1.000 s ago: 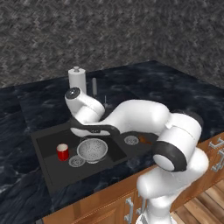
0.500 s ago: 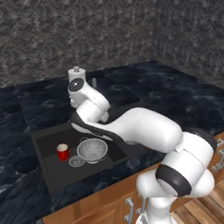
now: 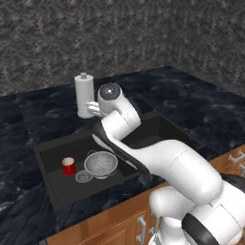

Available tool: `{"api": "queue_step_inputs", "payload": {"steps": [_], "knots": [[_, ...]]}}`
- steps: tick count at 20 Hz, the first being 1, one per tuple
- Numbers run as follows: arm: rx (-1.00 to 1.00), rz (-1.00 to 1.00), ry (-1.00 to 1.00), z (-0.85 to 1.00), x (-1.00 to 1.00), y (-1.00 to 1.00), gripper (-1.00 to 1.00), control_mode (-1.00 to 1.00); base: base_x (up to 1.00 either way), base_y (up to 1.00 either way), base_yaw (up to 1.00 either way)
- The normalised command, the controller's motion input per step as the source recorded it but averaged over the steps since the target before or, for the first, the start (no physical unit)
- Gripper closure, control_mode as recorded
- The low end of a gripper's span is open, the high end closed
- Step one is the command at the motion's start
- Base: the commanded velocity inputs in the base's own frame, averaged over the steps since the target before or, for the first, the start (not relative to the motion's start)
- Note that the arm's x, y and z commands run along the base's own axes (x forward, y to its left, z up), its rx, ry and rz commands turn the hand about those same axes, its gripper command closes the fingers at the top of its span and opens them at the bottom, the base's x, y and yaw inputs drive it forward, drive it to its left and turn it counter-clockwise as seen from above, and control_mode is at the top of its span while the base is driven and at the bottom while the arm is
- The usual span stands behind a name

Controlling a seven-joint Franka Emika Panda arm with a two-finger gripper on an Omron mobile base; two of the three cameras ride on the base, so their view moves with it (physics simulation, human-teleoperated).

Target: Pick the colander and mug and place them in the sink. Then turn on the water.

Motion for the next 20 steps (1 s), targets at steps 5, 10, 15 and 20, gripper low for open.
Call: {"api": "queue_step_inputs", "payload": {"steps": [5, 10, 15, 20], "knots": [[0.0, 0.34, -0.18, 0.26, -0.23, -0.48, -1.0, -1.0, 0.0, 0.0, 0.0], [0.0, 0.35, -0.22, 0.25, -0.1, -0.49, -1.0, -1.0, 0.0, 0.0, 0.0], [0.0, 0.34, -0.24, 0.05, 0.0, -0.46, -1.0, -1.0, 0.0, 0.0, 0.0], [0.0, 0.31, -0.19, 0.09, 0.0, -0.49, -1.0, -1.0, 0.0, 0.0, 0.0]]}}
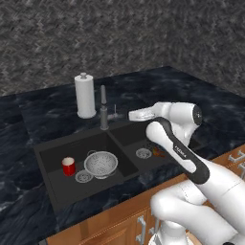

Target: Pick the colander and mug and place them in the sink. Then turn on the water.

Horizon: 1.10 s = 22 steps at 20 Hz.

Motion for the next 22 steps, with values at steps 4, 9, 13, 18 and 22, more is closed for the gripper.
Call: {"api": "queue_step_inputs", "payload": {"steps": [4, 9, 13, 18, 22], "knots": [[0.0, 0.28, -0.18, 0.07, 0.01, -0.44, -1.0, -1.0, 0.0, 0.0, 0.0], [-0.06, 0.23, -0.22, 0.04, 0.15, -0.24, -1.0, -1.0, 0.0, 0.0, 0.0], [-0.09, 0.19, -0.17, 0.01, 0.12, -0.24, -1.0, -1.0, 0.0, 0.0, 0.0], [-0.05, 0.07, -0.01, 0.0, 0.26, -0.08, -1.0, -1.0, 0.0, 0.0, 0.0], [-0.01, 0.03, 0.0, -0.02, 0.41, -0.02, -1.0, -1.0, 0.0, 0.0, 0.0]]}}
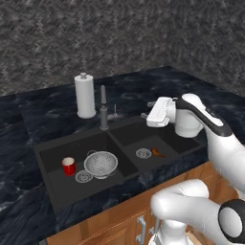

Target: Pick the colander and mug and place them in the sink. Then turn on the water.

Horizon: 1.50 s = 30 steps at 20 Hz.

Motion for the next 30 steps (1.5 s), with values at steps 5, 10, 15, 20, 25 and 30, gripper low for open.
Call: {"api": "queue_step_inputs", "payload": {"steps": [5, 10, 15, 20, 25, 30], "knots": [[0.0, 0.03, 0.0, 0.0, 0.35, -0.09, -1.0, -1.0, 0.0, 0.0, 0.0], [0.0, 0.02, 0.0, -0.08, 0.35, -0.03, -1.0, -1.0, 0.0, 0.0, 0.0], [-0.01, 0.0, 0.0, -0.18, 0.32, 0.13, -1.0, -1.0, 0.0, 0.0, 0.0], [-0.01, 0.0, 0.0, -0.23, 0.2, 0.22, -1.0, -1.0, 0.0, 0.0, 0.0], [0.01, -0.01, 0.0, -0.28, 0.16, 0.07, -1.0, -1.0, 0.0, 0.0, 0.0], [0.11, -0.01, 0.0, -0.28, 0.24, 0.02, -1.0, -1.0, 0.0, 0.0, 0.0]]}}
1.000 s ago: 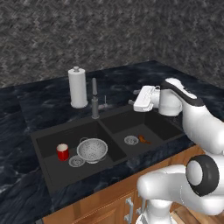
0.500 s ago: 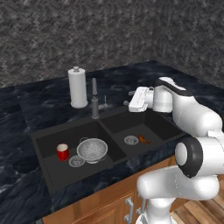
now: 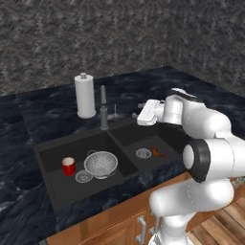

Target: Pick the colander and mug and place them in the sink. Then turn on the water.

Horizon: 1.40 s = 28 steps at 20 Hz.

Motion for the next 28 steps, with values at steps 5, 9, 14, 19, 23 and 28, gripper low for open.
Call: {"api": "queue_step_inputs", "payload": {"steps": [5, 9, 14, 19, 23, 28], "knots": [[0.13, -0.02, 0.0, -0.22, 0.26, 0.01, -1.0, -1.0, 0.0, 0.0, 0.0], [0.04, -0.01, 0.0, -0.11, 0.33, 0.09, -1.0, -1.0, 0.0, 0.0, 0.0], [0.0, -0.01, 0.04, -0.03, 0.4, 0.1, -1.0, -1.0, 0.0, 0.0, 0.0], [0.0, 0.0, 0.09, -0.06, 0.53, 0.04, -1.0, -1.0, 0.0, 0.0, 0.0], [0.0, 0.0, 0.08, -0.2, 0.45, 0.03, -1.0, -1.0, 0.0, 0.0, 0.0], [0.0, -0.01, 0.04, -0.21, 0.4, 0.19, -1.0, -1.0, 0.0, 0.0, 0.0]]}}
